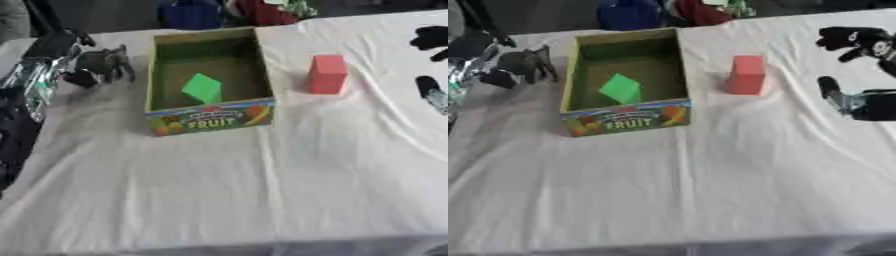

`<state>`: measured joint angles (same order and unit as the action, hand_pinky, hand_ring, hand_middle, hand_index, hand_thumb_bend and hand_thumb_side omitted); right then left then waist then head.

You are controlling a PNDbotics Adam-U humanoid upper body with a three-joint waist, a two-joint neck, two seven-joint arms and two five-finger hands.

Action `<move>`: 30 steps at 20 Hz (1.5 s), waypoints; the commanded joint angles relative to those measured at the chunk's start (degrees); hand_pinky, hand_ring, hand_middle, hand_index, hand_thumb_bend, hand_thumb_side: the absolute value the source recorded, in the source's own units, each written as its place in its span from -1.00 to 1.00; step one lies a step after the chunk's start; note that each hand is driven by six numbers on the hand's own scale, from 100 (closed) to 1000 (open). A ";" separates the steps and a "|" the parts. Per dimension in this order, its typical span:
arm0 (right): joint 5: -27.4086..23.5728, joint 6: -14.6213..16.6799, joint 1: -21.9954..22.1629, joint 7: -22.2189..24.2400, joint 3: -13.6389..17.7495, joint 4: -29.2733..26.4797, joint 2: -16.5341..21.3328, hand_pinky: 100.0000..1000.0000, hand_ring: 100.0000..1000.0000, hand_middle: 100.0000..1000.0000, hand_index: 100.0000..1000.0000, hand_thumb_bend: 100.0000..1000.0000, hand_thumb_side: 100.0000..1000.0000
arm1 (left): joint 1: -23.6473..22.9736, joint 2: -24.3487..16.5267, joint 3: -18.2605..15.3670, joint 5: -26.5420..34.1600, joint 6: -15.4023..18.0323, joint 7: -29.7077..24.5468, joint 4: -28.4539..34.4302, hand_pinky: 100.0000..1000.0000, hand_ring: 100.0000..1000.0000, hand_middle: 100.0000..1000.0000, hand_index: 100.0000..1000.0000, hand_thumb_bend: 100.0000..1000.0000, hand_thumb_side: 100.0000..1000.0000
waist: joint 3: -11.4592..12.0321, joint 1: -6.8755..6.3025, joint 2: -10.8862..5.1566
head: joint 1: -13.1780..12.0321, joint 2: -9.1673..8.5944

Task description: Pick up objects on the table and place them in the box.

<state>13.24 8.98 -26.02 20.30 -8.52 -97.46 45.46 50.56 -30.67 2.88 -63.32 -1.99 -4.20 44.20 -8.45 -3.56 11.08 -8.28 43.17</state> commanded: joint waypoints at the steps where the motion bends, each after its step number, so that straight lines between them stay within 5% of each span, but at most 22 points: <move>1: -0.32 0.04 -0.75 0.33 0.39 -0.71 0.70 0.54 0.75 0.68 1.00 -1.00 -0.39 | 1.33 -1.18 -0.97 -0.87 -0.71 0.51 -0.06 0.48 0.46 0.47 0.59 -0.37 -0.54 | -0.29 0.09 -0.50 | -1.59 -0.65; 6: -0.15 -0.06 -0.86 0.53 0.27 -0.73 0.43 0.54 0.75 0.68 1.00 -1.00 -0.42 | 1.21 -1.20 -1.44 -1.55 -1.64 0.34 -0.78 0.43 0.41 0.44 0.58 -0.42 -0.55 | -1.05 -0.18 0.40 | -2.15 -0.82; 13: 0.03 -0.09 -0.82 0.57 0.35 -0.42 0.21 0.54 0.75 0.67 1.00 -1.00 -0.33 | 0.77 -0.91 -1.87 -3.31 -3.35 2.67 -1.27 0.11 -0.34 -0.39 -0.08 -0.92 -0.44 | -1.65 -0.51 1.06 | -1.96 -0.52; 15: 0.05 -0.06 -0.84 0.52 0.39 -0.33 0.22 0.54 0.75 0.67 1.00 -1.00 -0.35 | 0.86 -0.97 -1.94 -2.92 -3.47 3.38 -1.03 0.08 -0.43 -0.50 -0.20 -0.89 -0.48 | -1.59 -0.49 0.96 | -1.87 -0.52; 22: 0.05 0.07 -0.58 0.31 0.60 0.10 0.59 0.54 0.75 0.67 1.00 -1.00 -0.37 | 2.01 -3.08 -0.57 2.08 -1.04 2.26 4.18 0.08 -0.47 -0.58 -0.28 -0.91 -0.46 | -0.74 -0.51 0.23 | -1.57 -0.64; 30: 0.00 0.24 -0.30 0.15 0.77 0.56 0.95 0.54 0.75 0.67 1.00 -1.00 -0.38 | 2.94 -5.33 3.77 7.17 1.95 -0.71 17.35 0.08 -0.46 -0.57 -0.29 -0.87 -0.42 | -0.36 -0.71 -0.60 | -0.65 -0.65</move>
<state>13.24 9.06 -25.69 20.59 -8.50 -96.73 44.64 51.88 -33.33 6.29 -56.98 -0.49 -4.54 58.51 -8.87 -4.51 11.63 -9.13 42.73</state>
